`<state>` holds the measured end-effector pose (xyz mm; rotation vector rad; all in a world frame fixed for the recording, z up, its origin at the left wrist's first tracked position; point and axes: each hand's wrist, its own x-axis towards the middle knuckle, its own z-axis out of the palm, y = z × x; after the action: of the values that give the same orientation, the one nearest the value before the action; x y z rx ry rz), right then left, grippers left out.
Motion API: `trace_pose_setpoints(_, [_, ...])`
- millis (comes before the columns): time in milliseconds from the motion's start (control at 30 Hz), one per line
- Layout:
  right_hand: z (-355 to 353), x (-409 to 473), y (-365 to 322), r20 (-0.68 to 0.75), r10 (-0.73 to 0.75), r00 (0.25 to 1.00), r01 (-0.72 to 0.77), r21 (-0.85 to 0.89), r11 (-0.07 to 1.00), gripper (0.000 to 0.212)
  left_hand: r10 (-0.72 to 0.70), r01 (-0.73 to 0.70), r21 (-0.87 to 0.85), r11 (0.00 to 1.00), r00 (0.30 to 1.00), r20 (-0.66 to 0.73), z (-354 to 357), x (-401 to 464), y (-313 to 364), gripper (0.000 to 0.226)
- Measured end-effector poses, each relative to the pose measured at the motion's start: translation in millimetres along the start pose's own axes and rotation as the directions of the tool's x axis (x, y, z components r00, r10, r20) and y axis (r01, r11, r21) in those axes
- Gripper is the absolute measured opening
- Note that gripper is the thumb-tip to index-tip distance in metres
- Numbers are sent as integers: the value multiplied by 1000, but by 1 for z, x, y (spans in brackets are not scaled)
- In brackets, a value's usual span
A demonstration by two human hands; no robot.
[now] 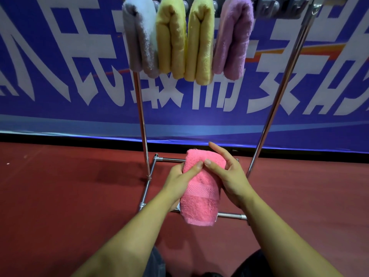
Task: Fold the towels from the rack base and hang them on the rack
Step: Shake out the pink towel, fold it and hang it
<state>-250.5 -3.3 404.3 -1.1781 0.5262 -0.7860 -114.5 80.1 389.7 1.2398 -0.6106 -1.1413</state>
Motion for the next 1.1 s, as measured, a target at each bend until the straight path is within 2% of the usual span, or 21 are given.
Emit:
trace_pose_setpoints(100, [-2, 1, 0, -133, 4, 991, -8, -31, 999, 50, 12, -12, 12, 1000, 999, -31, -2, 3, -2, 33])
trace_pose_setpoints(200, [-12, 5, 3, -245, -75, 967, 5, -274, 962, 48, 52, -48, 108, 993, 998, -42, -8, 4, -2, 31])
trace_pose_setpoints(267, [-17, 6, 4, -239, -84, 967, -7, -355, 935, 48, 75, -73, 237, 969, 997, 1, -10, 3, -3, 26])
trace_pose_setpoints(400, [-17, 1, 8, -45, 82, 996, -92, -318, 944, 43, 64, -79, 311, 947, 996, 58, -8, -1, -7, 19])
trace_pose_setpoints(467, [-16, 0, 8, -25, 85, 996, -88, -276, 957, 41, 41, -60, 288, 956, 997, 71, -7, -2, -5, 18])
trace_pose_setpoints(600, [-16, -1, 6, -89, 77, 993, -97, -254, 962, 33, -62, 32, 208, 978, 988, 142, -5, -6, -2, 28])
trace_pose_setpoints(667, [-17, 0, 6, -154, 43, 987, -82, -252, 964, 24, -101, 52, 242, 969, 976, 193, -4, -7, -3, 36])
trace_pose_setpoints(800, [-23, 1, 3, -302, -18, 953, -59, -243, 968, 13, -134, 32, 317, 948, 942, 308, 0, -8, -10, 59])
trace_pose_setpoints(900, [-26, 1, 4, -317, -21, 948, -61, -248, 967, 12, -136, 5, 334, 943, 918, 372, 2, -7, -11, 68])
trace_pose_setpoints(1033, [-28, 3, 9, -326, -5, 945, -79, -245, 966, 14, -127, 6, 333, 943, 931, 343, -1, -3, -15, 65])
trace_pose_setpoints(1100, [-31, 6, 13, -344, -19, 939, -84, -282, 956, 24, -122, 20, 347, 938, 954, 275, -5, 2, -21, 66])
